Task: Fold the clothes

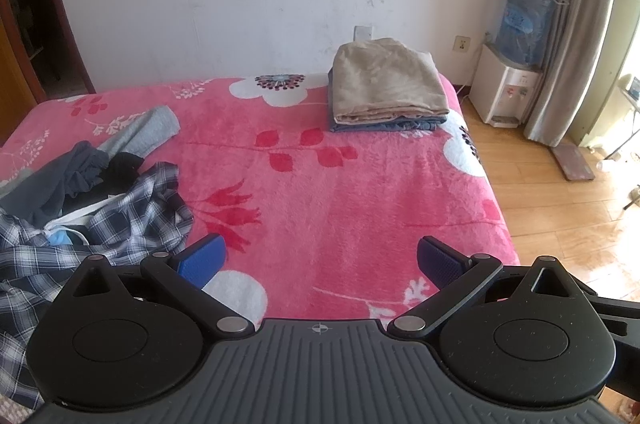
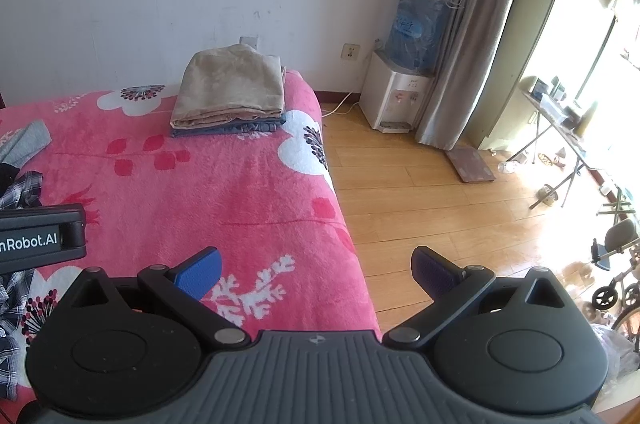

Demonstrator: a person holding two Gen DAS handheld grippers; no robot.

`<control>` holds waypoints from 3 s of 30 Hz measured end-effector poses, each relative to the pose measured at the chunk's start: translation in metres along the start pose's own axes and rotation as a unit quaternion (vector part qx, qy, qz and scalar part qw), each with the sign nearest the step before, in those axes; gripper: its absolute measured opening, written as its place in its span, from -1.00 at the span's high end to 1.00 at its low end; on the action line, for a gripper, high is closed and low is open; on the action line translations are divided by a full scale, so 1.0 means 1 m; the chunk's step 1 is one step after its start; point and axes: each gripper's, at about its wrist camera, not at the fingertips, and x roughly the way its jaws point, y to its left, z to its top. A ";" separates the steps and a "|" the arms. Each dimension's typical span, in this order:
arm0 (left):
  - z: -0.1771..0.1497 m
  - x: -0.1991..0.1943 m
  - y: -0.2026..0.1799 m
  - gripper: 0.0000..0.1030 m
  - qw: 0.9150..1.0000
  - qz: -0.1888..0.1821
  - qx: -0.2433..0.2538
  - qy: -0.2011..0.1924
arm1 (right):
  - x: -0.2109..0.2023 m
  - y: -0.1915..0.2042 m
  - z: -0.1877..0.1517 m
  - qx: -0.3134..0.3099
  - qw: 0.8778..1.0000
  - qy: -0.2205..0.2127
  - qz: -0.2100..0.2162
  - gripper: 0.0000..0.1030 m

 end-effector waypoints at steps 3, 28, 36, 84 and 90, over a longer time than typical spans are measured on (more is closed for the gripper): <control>0.000 0.001 0.001 -0.99 1.000 0.000 0.000 0.000 | 0.000 0.001 0.000 -0.002 1.000 0.000 -0.001 -1.00; -0.001 0.003 0.002 -0.99 1.000 0.002 -0.003 0.005 | 0.002 0.004 -0.003 -0.006 1.000 0.005 0.000 -1.00; -0.002 0.004 0.002 -0.99 1.000 0.003 -0.004 0.008 | 0.003 0.005 -0.003 -0.007 1.000 0.006 0.001 -1.00; -0.001 0.003 0.003 -0.99 1.000 0.005 -0.004 0.007 | 0.002 0.004 -0.004 -0.007 1.000 0.008 0.000 -1.00; -0.002 0.004 0.004 -0.99 1.000 0.004 -0.004 0.007 | 0.002 0.006 -0.005 -0.007 1.000 0.008 -0.001 -1.00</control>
